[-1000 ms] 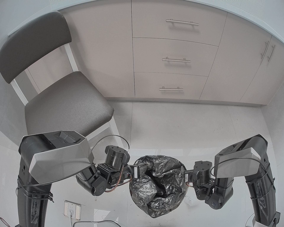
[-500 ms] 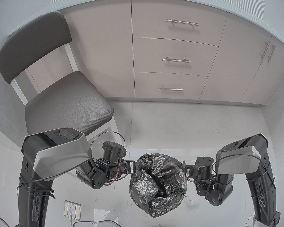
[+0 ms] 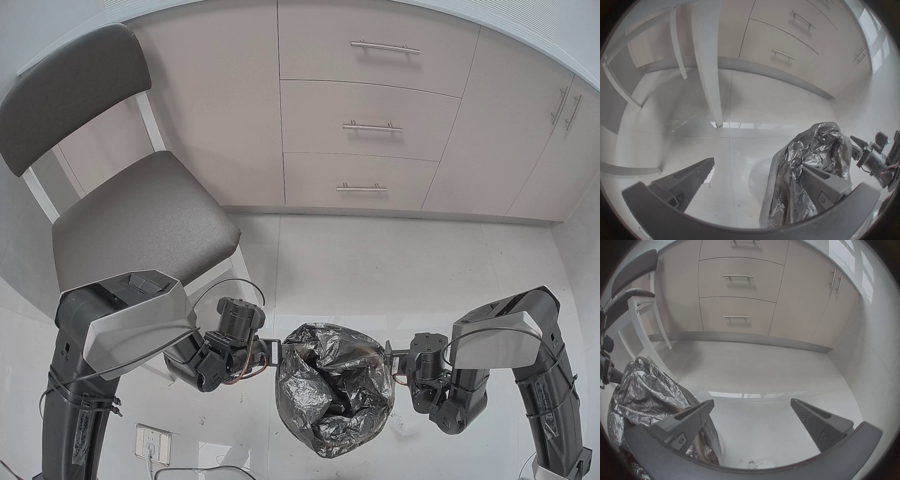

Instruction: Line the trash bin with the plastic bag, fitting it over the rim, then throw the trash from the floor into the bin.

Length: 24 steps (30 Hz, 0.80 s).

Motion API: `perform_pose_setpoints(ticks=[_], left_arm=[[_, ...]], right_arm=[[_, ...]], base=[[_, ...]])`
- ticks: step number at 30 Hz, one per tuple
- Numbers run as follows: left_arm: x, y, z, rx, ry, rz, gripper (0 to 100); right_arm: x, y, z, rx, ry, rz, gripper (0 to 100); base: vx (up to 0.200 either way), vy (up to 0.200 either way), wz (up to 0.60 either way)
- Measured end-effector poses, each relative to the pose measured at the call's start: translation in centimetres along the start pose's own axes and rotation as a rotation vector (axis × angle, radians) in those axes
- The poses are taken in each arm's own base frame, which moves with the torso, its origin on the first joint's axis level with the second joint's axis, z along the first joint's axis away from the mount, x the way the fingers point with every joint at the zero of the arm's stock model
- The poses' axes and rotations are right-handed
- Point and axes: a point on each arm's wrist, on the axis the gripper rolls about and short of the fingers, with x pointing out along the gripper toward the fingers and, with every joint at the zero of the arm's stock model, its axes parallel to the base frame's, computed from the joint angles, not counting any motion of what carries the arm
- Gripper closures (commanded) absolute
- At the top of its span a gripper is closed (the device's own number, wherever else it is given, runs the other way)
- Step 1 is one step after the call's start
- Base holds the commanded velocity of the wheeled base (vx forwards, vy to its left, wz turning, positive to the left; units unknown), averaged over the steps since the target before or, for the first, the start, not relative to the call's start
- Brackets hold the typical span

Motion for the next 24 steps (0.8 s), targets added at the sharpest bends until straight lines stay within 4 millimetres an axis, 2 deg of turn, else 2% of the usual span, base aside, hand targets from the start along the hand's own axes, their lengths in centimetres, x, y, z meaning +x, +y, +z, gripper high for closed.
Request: perform_pose_setpoints(ticks=[7,14,18,24], left_arm=[[0.5,0.4,-0.2,0.004,0.052,0.023,0],[0.5,0.4,0.0,0.002,0.069,0.027,0],[0.4,0.4,-0.1,0.000,0.073,0.026,0],[0.1,0.3,-0.5,0.006,0.081,0.021,0]], right_arm=[[-0.1,-0.1,0.3,0.018,-0.006,-0.001,0],[-1.3,0.5,2.1,0.012,-0.043,0.035,0],[-2.5,2.5,3.8,-0.005,-0.100,0.103,0],[-3.9,5.7,5.0,-0.048,-0.105,0.214,0]], base=[[0.000,0.000,0.00],[0.000,0.000,0.00],[0.000,0.000,0.00],[0.000,0.000,0.00]])
